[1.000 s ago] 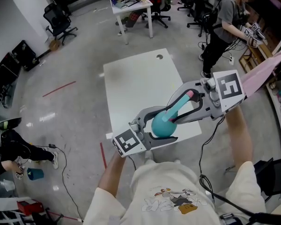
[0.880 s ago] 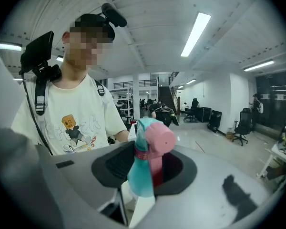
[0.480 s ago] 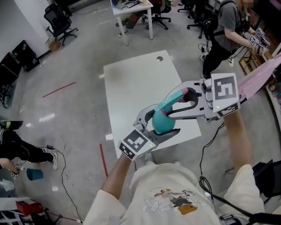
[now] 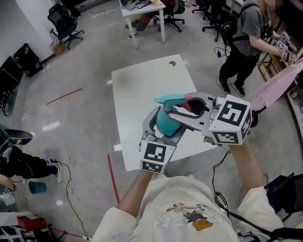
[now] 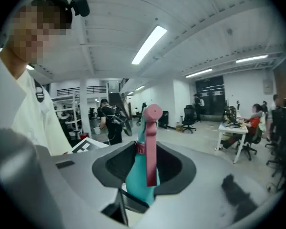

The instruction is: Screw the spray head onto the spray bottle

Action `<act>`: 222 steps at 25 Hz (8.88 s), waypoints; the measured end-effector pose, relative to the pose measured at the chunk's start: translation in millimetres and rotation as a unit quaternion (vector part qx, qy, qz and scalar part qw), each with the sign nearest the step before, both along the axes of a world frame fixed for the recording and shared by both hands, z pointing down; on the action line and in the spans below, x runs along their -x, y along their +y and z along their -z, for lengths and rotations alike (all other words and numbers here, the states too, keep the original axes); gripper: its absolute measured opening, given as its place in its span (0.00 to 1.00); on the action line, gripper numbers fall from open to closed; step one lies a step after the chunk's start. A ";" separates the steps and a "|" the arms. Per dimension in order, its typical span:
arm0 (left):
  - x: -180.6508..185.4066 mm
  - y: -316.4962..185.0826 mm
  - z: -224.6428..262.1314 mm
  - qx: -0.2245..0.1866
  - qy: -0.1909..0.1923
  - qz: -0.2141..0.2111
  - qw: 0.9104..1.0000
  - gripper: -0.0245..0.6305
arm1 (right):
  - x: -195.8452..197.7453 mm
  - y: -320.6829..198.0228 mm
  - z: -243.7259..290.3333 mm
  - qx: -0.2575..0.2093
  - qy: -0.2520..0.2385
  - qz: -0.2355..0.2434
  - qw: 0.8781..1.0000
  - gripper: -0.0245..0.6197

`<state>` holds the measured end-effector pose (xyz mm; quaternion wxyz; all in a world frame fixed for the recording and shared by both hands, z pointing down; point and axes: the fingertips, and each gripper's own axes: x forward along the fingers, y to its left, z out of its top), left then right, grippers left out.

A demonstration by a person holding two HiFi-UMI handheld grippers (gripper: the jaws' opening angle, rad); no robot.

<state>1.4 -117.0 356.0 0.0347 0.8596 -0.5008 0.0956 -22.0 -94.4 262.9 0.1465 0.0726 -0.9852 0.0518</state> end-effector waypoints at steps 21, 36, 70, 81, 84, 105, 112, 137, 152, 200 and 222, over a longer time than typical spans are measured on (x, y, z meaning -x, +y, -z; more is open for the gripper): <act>-18.0 52.8 36.3 -0.069 0.084 -0.282 0.953 0.69 | -63.0 55.3 61.3 0.066 -0.229 0.294 0.926 0.41; -48.3 93.4 28.5 -0.033 0.060 -0.420 0.905 0.69 | -19.3 73.4 29.5 0.044 -0.146 0.324 0.934 0.33; -8.9 46.0 9.6 -0.031 0.044 -0.303 0.951 0.69 | -0.3 16.3 17.4 0.021 -0.106 0.077 0.991 0.39; -22.5 62.8 15.6 -0.012 0.067 -0.380 0.923 0.69 | 10.0 40.9 15.3 -0.007 -0.081 0.159 0.984 0.25; -19.7 54.0 14.7 -0.012 0.062 -0.345 0.937 0.69 | 11.3 34.5 14.5 -0.009 -0.078 0.137 0.987 0.24; -11.6 26.5 -7.5 -0.010 -0.004 -0.210 0.978 0.69 | 0.8 20.0 9.9 -0.043 -0.050 0.109 0.992 0.27; -16.8 29.0 -5.8 -0.014 -0.003 -0.218 0.976 0.69 | 6.3 24.6 -3.9 -0.046 -0.027 0.138 0.989 0.27; -13.1 37.5 -23.7 0.002 -0.015 -0.198 0.980 0.69 | 9.9 29.7 -39.7 0.005 -0.066 0.092 0.994 0.42; 63.0 57.4 -155.5 0.115 0.063 0.067 0.989 0.06 | -2.5 -48.8 -173.5 0.029 -0.121 -0.072 0.990 0.41; 62.7 11.0 -315.8 0.206 0.071 0.084 0.972 0.05 | 12.0 -93.8 -428.2 0.094 -0.044 -0.096 0.990 0.42; 53.3 12.8 -310.8 0.197 0.065 0.089 0.974 0.05 | -2.1 -79.6 -426.9 0.075 -0.023 -0.090 0.993 0.41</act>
